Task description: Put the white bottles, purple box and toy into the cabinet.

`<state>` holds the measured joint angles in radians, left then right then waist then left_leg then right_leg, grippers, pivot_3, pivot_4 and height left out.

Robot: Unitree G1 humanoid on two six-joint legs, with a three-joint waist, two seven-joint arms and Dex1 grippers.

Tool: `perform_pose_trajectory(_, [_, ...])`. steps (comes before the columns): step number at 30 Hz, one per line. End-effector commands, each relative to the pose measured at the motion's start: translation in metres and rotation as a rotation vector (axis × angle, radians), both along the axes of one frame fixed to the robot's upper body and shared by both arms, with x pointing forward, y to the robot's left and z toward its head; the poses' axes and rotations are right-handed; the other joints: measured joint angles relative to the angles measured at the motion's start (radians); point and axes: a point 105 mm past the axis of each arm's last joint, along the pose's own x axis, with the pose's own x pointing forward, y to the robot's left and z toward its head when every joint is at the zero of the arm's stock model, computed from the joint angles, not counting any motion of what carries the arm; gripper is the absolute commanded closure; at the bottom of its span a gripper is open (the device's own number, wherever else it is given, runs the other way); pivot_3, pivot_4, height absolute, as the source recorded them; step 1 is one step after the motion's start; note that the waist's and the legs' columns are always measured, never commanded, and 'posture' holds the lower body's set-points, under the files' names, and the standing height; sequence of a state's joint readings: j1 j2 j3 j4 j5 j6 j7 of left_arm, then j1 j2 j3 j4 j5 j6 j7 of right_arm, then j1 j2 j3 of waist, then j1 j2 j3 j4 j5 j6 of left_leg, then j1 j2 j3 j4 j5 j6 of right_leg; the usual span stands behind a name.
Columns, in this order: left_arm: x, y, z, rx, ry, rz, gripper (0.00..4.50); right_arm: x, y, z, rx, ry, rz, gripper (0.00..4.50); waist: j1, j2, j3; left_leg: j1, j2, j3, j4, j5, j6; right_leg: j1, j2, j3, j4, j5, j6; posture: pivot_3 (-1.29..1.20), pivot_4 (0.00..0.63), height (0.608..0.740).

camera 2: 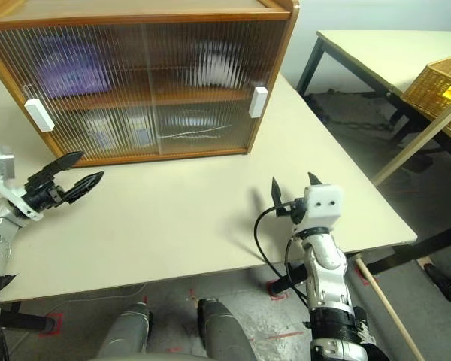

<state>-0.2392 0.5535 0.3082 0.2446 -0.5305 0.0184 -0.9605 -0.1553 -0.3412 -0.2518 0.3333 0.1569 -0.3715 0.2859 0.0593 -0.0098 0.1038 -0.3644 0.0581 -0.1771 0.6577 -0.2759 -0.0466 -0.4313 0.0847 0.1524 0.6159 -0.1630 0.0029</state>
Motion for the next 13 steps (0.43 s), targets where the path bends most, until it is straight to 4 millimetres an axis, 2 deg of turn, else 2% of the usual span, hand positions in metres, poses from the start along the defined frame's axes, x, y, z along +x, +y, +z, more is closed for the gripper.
perform_pose_trajectory(1, [-0.003, 0.046, -0.008, -0.01, -0.015, 0.23, 0.0, 0.002, -0.006, 0.0, 0.014, -0.005, 0.01, 0.02, 0.003, 0.0, 0.0, 0.0, 0.0, 0.0, 0.0, 0.0, 0.0, 0.0, 0.0, 0.0, 0.0, 0.0, 0.0, 0.15, 0.091, 0.74])
perform_pose_trajectory(7, [-0.011, 0.11, -0.02, -0.071, -0.017, 0.553, 0.0, 0.005, -0.012, 0.005, 0.015, -0.025, -0.011, 0.02, 0.01, 0.0, -0.001, 0.0, 0.0, 0.0, 0.001, 0.0, 0.0, 0.0, 0.0, 0.0, 0.001, 0.0, 0.0, 0.15, 0.1, 0.74])
perform_pose_trajectory(9, [-0.011, 0.118, -0.021, -0.079, -0.021, 0.603, 0.0, 0.006, -0.012, 0.007, 0.013, -0.028, -0.01, 0.02, 0.013, 0.0, -0.001, 0.001, 0.0, 0.0, 0.001, 0.0, 0.001, 0.001, 0.0, 0.0, 0.002, 0.0, -0.001, 0.15, 0.102, 0.74])
perform_pose_trajectory(13, [-0.01, 0.12, -0.029, -0.045, -0.008, 0.631, 0.0, 0.008, -0.014, 0.009, 0.003, -0.031, -0.01, 0.02, 0.017, -0.001, -0.001, 0.002, -0.001, 0.0, 0.002, 0.0, 0.001, 0.003, 0.0, 0.0, 0.002, 0.001, -0.001, 0.13, 0.09, 0.74])
